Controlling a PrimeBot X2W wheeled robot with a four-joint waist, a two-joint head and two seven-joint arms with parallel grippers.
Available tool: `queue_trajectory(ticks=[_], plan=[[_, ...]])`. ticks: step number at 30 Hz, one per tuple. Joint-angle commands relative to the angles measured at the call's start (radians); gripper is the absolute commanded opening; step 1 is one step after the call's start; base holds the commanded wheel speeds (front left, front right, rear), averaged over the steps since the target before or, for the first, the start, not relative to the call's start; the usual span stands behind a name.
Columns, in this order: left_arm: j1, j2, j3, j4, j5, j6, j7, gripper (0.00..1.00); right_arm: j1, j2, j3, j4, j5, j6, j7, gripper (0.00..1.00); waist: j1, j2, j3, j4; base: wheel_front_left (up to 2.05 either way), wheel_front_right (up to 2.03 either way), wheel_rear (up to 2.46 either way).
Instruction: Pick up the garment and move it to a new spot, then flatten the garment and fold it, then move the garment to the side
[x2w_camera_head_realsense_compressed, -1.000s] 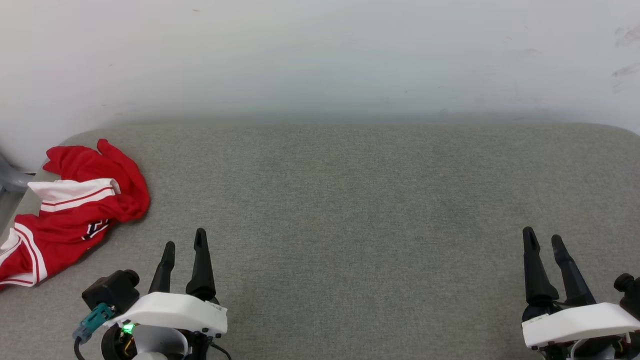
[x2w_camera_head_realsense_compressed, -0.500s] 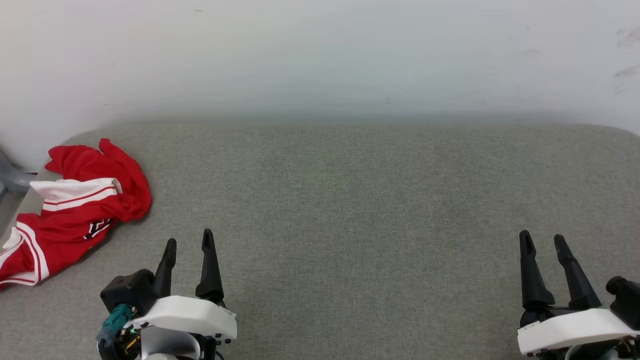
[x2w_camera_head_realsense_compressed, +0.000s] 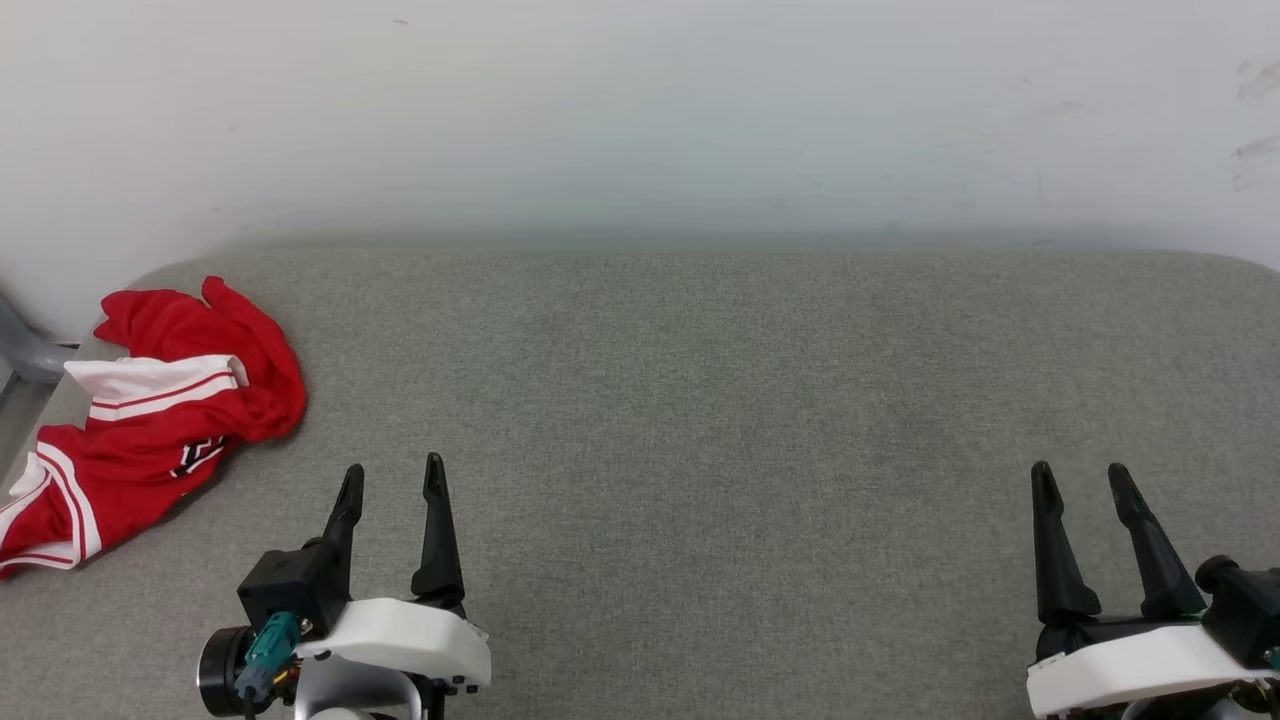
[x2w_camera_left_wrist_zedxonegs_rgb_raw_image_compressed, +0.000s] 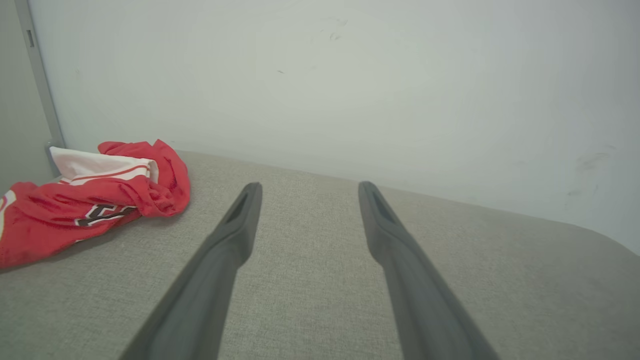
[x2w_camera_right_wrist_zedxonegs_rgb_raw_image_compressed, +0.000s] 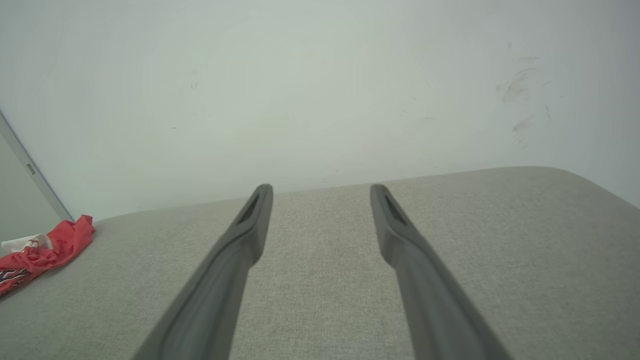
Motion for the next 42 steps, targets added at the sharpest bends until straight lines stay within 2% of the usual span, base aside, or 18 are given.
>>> queue_trajectory(ticks=[1,14,34,42], plan=[[0.004,0.006,-0.003,-0.009,0.029,0.005,-0.011,1.00,0.005,0.001,0.003,-0.012,-0.027,0.000,-0.011,1.00,0.0000,0.0000,0.000,0.000,0.00,0.00,0.00],[0.013,0.002,-0.010,-0.006,0.119,0.008,-0.035,1.00,0.018,0.001,0.011,-0.021,-0.103,0.000,-0.036,1.00,0.0000,0.0000,-0.002,0.002,0.00,0.00,0.00],[0.026,-0.015,0.011,0.001,0.216,-0.015,-0.071,1.00,0.032,0.002,0.011,-0.029,-0.167,0.000,-0.072,1.00,0.0000,0.0000,-0.003,0.009,0.00,0.00,0.00],[0.027,-0.018,0.025,0.017,0.176,-0.034,-0.069,1.00,0.031,0.002,0.007,-0.018,-0.122,0.000,-0.070,1.00,0.0000,0.0000,-0.003,0.007,0.00,0.00,0.00]])
